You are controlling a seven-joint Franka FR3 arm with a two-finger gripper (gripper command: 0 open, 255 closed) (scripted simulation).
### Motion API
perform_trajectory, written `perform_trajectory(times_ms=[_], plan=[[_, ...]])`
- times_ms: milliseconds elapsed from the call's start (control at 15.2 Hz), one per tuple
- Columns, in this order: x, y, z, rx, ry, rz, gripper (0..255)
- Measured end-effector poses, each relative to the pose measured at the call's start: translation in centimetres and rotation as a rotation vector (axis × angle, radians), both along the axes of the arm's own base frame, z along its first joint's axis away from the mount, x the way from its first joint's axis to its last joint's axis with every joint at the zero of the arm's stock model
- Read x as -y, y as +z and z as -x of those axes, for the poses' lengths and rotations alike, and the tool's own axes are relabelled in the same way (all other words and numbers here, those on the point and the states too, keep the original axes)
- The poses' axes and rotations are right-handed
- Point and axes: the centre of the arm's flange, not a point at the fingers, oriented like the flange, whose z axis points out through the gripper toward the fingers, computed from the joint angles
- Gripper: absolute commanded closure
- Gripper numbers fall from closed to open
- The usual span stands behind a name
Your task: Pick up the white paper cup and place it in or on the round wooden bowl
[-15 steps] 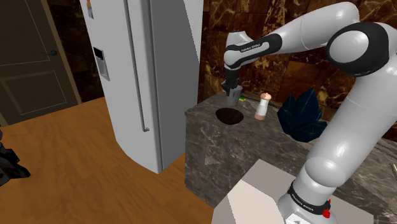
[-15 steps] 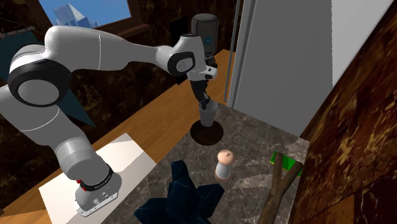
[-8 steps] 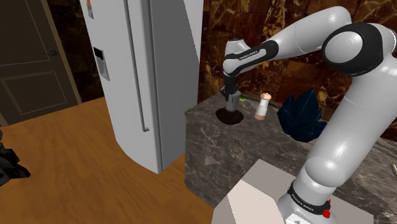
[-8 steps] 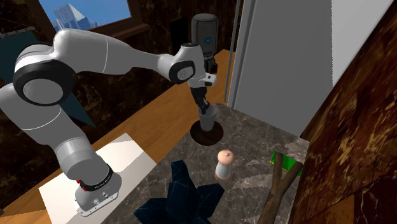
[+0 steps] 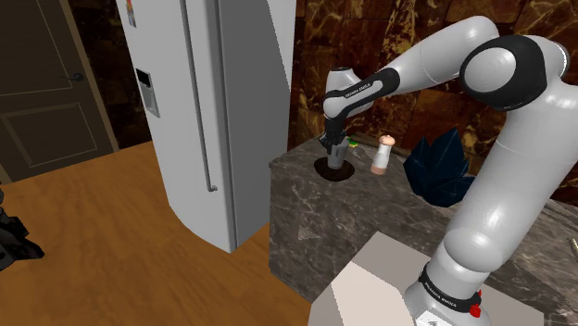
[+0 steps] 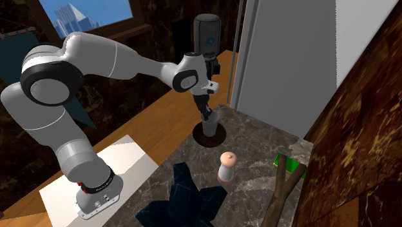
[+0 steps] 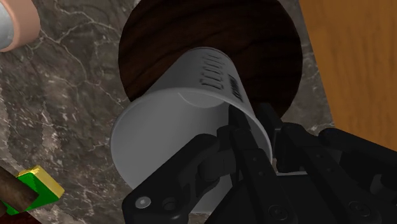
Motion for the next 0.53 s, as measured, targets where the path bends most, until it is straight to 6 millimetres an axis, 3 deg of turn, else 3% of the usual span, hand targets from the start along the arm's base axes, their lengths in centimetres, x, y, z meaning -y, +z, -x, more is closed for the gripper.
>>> perform_trajectory(times_ms=[264, 330, 528], plan=[[0.02, -0.05, 0.01, 0.000, 0.000, 0.000, 255], [0.02, -0.05, 0.01, 0.000, 0.000, 0.000, 0], [0.02, -0.04, 0.01, 0.001, 0.000, 0.000, 0]])
